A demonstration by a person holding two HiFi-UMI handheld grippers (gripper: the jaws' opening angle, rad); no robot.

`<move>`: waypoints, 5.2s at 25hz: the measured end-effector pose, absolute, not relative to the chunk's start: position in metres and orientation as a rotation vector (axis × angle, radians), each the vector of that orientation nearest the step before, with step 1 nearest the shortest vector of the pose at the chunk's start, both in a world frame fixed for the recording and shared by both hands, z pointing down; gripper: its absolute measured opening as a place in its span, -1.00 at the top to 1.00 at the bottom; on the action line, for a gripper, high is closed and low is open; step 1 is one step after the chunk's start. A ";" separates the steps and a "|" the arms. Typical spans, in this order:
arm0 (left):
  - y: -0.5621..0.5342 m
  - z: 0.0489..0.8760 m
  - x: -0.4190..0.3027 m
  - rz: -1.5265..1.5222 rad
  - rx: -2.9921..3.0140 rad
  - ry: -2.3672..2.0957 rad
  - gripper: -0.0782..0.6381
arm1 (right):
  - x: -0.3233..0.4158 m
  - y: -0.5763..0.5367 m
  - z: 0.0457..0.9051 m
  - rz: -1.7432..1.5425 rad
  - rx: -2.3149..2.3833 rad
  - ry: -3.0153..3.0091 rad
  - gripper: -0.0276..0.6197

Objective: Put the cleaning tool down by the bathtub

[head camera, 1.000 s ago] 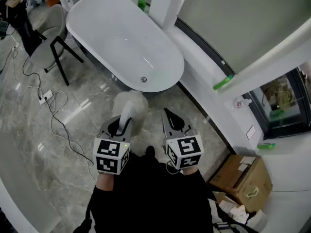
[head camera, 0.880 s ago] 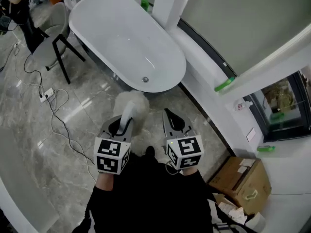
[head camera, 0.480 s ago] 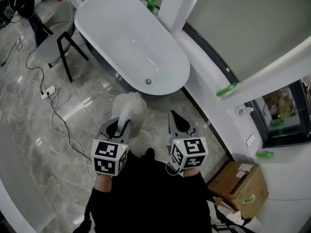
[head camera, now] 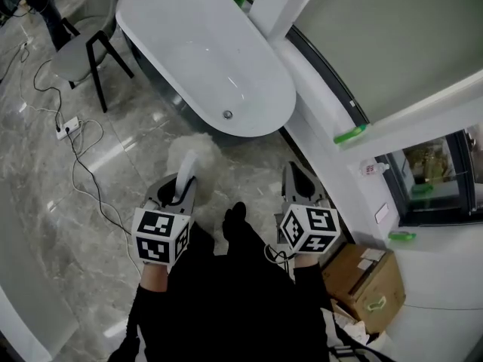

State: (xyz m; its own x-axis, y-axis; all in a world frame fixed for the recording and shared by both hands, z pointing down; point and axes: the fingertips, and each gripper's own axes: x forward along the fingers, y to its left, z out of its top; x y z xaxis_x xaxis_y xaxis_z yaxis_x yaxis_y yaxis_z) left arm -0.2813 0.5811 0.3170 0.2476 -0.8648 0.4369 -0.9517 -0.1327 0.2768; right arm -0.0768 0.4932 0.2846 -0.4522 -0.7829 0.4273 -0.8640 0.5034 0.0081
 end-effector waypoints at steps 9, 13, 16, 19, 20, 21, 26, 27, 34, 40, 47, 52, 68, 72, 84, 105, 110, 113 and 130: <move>0.548 0.317 -0.255 0.269 2.085 -1.603 0.52 | -0.054 0.474 0.290 0.319 1.409 -2.361 0.91; 0.524 0.319 -0.234 0.323 2.114 -1.572 0.52 | -0.043 0.455 0.294 0.335 1.432 -2.360 0.91; 0.501 0.320 -0.218 0.365 2.133 -1.552 0.52 | -0.033 0.435 0.297 0.350 1.439 -2.362 0.91; 0.473 0.322 -0.200 0.405 2.139 -1.537 0.52 | -0.014 0.411 0.302 0.385 1.455 -2.350 0.91; 0.463 0.322 -0.195 0.417 2.141 -1.531 0.52 | -0.008 0.402 0.304 0.397 1.463 -2.345 0.91; 0.453 0.322 -0.189 0.428 2.145 -1.526 0.52 | -0.002 0.393 0.305 0.407 1.469 -2.340 0.91; 0.401 0.323 -0.156 0.477 2.162 -1.491 0.52 | 0.026 0.349 0.312 0.451 1.479 -2.320 0.91; 0.390 0.323 -0.148 0.485 2.167 -1.484 0.52 | 0.033 0.341 0.313 0.458 1.481 -2.316 0.91; 0.324 0.325 -0.100 0.533 2.193 -1.437 0.52 | 0.081 0.291 0.315 0.490 1.513 -2.290 0.91; 0.281 0.326 -0.057 0.575 2.219 -1.404 0.52 | 0.131 0.263 0.315 0.511 1.565 -2.269 0.91; 0.247 0.329 -0.020 0.631 2.237 -1.379 0.52 | 0.172 0.249 0.323 0.555 1.608 -2.245 0.91; 0.225 0.328 -0.005 0.649 2.248 -1.371 0.52 | 0.187 0.242 0.333 0.597 1.621 -2.234 0.91; 0.102 0.344 -0.017 0.724 2.324 -1.210 0.52 | 0.151 0.130 0.340 0.603 1.626 -2.189 0.91; 0.070 0.349 -0.019 0.731 2.344 -1.159 0.52 | 0.136 0.106 0.344 0.602 1.617 -2.163 0.91; 0.003 0.378 -0.012 0.820 2.363 -1.104 0.52 | 0.120 0.054 0.354 0.574 1.593 -2.156 0.91; -0.145 0.479 0.039 1.029 2.278 -1.020 0.52 | 0.145 -0.074 0.442 0.795 1.447 -2.111 0.91; -0.177 0.518 0.034 1.055 2.217 -1.027 0.52 | 0.136 -0.096 0.464 0.838 1.381 -2.115 0.91; -0.197 0.541 0.035 1.063 2.186 -1.033 0.52 | 0.135 -0.107 0.477 0.859 1.355 -2.116 0.91; -0.240 0.634 0.038 1.182 2.107 -0.959 0.52 | 0.149 -0.138 0.516 0.916 1.297 -2.050 0.91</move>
State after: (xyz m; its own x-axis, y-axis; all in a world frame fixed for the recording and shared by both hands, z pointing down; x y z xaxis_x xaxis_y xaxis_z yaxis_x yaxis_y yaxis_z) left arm 0.0375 -0.2398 0.6338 0.3634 -0.3202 0.8749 -0.7900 -0.6036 0.1072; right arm 0.1490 -0.1383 0.5158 -0.3899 -0.5488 0.7395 -0.9170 0.3049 -0.2572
